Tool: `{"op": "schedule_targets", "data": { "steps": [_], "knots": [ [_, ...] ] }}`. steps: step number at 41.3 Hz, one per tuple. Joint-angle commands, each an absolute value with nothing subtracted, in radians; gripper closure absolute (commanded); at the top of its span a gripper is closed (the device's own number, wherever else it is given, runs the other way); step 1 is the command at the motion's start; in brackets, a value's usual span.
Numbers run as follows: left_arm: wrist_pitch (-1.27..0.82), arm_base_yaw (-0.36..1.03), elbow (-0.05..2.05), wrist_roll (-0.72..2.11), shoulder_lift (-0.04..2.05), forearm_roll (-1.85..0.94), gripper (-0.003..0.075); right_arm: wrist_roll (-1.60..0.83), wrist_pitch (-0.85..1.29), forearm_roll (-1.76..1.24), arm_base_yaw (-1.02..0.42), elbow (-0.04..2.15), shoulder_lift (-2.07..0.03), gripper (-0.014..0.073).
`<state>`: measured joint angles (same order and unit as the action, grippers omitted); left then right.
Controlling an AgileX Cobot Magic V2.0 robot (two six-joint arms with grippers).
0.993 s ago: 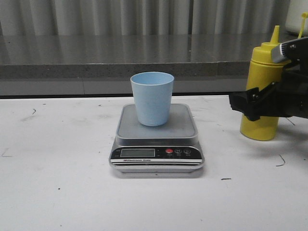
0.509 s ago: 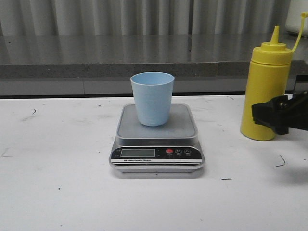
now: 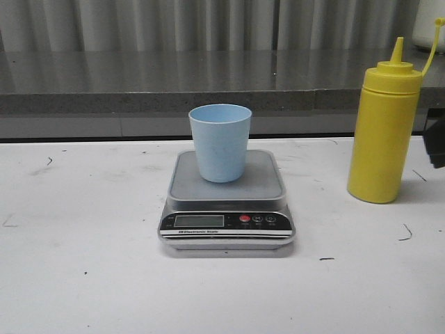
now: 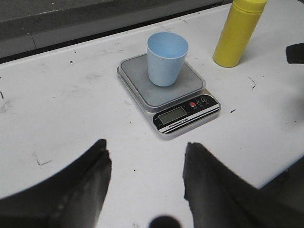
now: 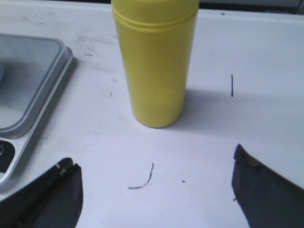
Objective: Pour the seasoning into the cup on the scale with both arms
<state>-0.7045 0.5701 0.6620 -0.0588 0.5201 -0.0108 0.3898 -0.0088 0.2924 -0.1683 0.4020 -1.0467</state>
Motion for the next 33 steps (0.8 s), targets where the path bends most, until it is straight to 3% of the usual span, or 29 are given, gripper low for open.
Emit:
{"op": "schedule_targets", "data": {
  "steps": [1, 8, 13, 33],
  "knots": [
    [-0.630, 0.576, 0.690, -0.062, 0.523, -0.020, 0.0365, 0.405, 0.212, 0.299, -0.235, 0.504, -0.934, -0.0060],
    [-0.630, 0.576, 0.690, -0.062, 0.523, -0.020, 0.0365, 0.329, 0.620, 0.295, -0.339, 0.663, -0.831, -0.0060],
    [-0.630, 0.576, 0.690, -0.062, 0.523, -0.020, 0.0365, 0.272, 0.762, 0.265, -0.377, 0.738, -0.791, -0.0060],
    [-0.630, 0.576, 0.690, -0.062, 0.523, -0.020, 0.0365, 0.113, 0.904, 0.097, -0.387, 0.752, -0.471, -0.0060]
  ]
}}
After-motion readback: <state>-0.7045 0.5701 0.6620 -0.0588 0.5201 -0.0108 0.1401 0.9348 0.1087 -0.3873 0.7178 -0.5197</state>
